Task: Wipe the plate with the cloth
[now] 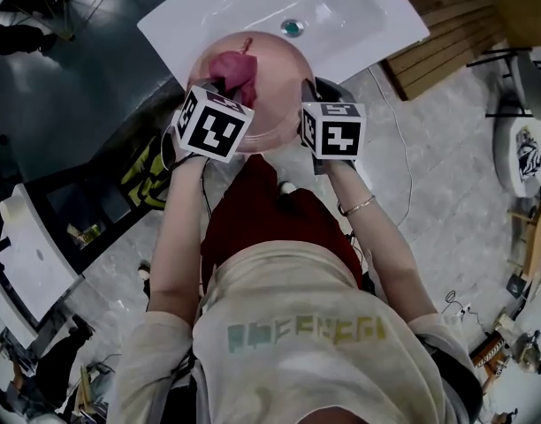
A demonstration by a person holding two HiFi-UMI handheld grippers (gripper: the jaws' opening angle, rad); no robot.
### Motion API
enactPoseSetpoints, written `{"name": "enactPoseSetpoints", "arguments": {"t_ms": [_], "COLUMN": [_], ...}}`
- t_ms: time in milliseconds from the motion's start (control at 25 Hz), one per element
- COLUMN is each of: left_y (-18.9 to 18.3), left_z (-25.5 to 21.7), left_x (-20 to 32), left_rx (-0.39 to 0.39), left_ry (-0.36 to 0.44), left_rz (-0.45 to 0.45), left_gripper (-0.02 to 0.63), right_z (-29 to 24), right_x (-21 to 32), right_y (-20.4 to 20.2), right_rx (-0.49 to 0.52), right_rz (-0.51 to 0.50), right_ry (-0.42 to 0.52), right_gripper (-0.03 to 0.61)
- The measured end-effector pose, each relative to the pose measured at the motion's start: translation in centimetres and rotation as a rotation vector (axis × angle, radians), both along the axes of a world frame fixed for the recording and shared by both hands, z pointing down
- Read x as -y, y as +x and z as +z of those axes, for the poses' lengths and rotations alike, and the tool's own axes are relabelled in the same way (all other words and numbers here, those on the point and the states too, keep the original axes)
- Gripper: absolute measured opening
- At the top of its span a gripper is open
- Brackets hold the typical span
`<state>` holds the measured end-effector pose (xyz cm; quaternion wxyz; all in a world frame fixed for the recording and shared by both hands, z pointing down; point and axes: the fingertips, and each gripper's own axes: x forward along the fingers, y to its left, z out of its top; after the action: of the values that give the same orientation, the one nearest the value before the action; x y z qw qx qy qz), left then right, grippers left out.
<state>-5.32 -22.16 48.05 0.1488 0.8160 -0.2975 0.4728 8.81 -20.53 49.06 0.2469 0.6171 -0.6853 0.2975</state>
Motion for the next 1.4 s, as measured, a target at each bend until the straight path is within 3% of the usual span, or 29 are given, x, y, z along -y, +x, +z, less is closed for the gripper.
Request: {"name": "enactPoseSetpoints", "arguments": {"t_ms": [400, 560, 720, 840, 1040, 1400], "left_y": [-4.7, -5.5, -4.1, -1.5, 3.5, 7.3], "left_z": [-0.6, -2.0, -3.2, -3.8, -3.7, -0.8], "left_x": [1.3, 1.4, 0.4, -0.9, -3.1, -7.0], "left_rx": [0.094, 0.052, -0.070, -0.156, -0.207, -0.177], "left_ry": [0.090, 0.138, 0.113, 0.069, 0.022, -0.070], "left_rz": [-0.102, -0.175, -0.200, -0.174, -0.086, 0.029], "left_gripper": [0.069, 0.068, 0.069, 0.067, 0.067, 0.067], "right_z": [0.0, 0.1, 0.2, 0.1, 0.1, 0.1], "right_x": [-0.2, -0.2, -0.3, -0.4, -0.6, -0.6], "right_y": [-0.1, -0.2, -0.3, -0.3, -0.3, -0.3], "right_rx": [0.008, 0.015, 0.017, 0.018, 0.021, 0.006], "right_rz": [-0.008, -0.013, -0.012, -0.013, -0.011, -0.014], "right_ry": [0.003, 0.008, 0.011, 0.014, 0.017, 0.022], "right_gripper": [0.066, 0.066, 0.067, 0.066, 0.067, 0.067]}}
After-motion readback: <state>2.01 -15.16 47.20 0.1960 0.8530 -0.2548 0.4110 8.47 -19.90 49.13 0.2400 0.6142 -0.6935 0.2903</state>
